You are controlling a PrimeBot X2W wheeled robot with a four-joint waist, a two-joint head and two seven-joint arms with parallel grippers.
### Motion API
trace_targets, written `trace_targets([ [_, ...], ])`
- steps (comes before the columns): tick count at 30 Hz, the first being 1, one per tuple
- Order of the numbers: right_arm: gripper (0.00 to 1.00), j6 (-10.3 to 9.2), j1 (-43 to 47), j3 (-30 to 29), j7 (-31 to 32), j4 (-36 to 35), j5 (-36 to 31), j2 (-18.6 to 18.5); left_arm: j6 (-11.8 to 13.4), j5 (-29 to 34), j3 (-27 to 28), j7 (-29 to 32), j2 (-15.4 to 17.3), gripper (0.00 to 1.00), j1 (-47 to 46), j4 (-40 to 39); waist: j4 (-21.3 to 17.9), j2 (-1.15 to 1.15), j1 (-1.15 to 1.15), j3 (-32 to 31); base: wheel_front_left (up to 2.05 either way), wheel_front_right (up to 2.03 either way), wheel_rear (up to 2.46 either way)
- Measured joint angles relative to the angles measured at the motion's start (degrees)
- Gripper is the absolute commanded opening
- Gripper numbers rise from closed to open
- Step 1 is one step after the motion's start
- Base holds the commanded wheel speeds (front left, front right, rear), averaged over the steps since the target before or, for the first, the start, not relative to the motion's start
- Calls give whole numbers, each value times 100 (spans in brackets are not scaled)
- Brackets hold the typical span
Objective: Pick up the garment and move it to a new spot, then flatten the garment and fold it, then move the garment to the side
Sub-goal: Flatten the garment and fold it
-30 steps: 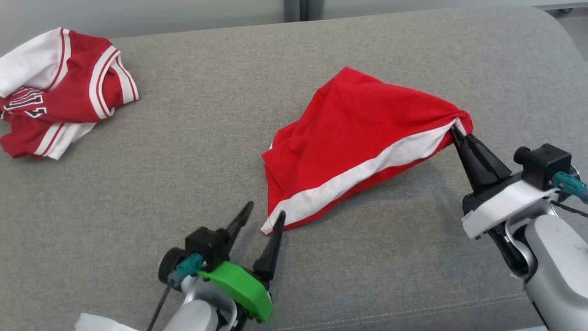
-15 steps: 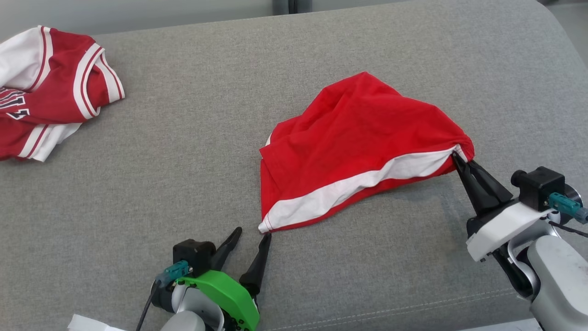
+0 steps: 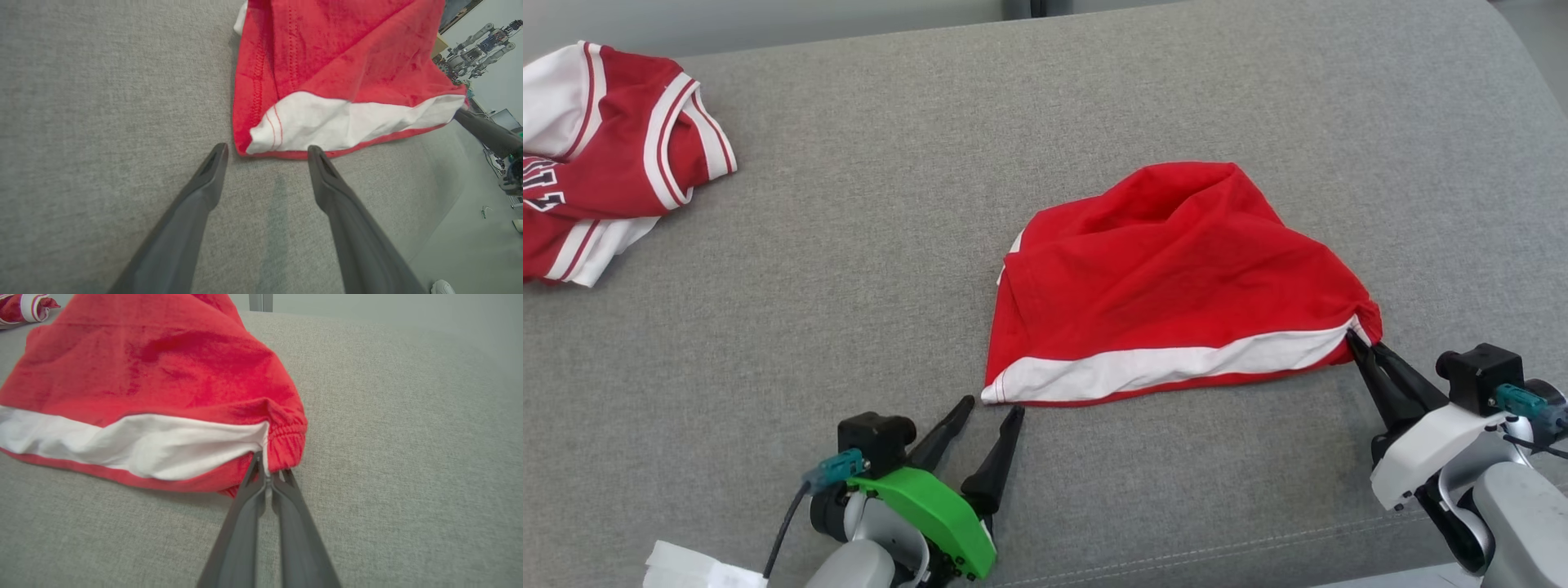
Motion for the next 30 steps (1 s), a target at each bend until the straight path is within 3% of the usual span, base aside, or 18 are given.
trace_targets([
  [14, 0, 0, 16, 96, 0, 131, 2, 114, -18, -243, -104, 229, -2, 100, -355, 271, -37, 0, 0, 15, 0, 0, 0],
  [17, 0, 0, 14, 101, 0, 136, 3, 164, -18, -326, -264, 327, -9, 60, -370, 259, -66, 0, 0, 13, 0, 0, 0],
  [19, 0, 0, 14, 94, 0, 144, 3, 169, -19, -380, -302, 327, -9, 46, -376, 238, -79, 0, 0, 12, 0, 0, 0],
  [21, 0, 0, 14, 85, 0, 156, 3, 169, -19, -410, -322, 326, -8, 42, -399, 214, -89, 0, 0, 10, 0, 0, 0],
  [26, 0, 0, 13, 80, 0, 189, 3, 188, -24, -494, -402, 287, -9, 45, -527, 59, -98, 0, 0, -6, 0, 0, 0],
  [30, 0, 0, 13, 83, 0, 199, 3, 205, -25, -530, -560, 331, -10, 31, -553, 102, -93, 0, 0, -29, 0, 0, 0],
])
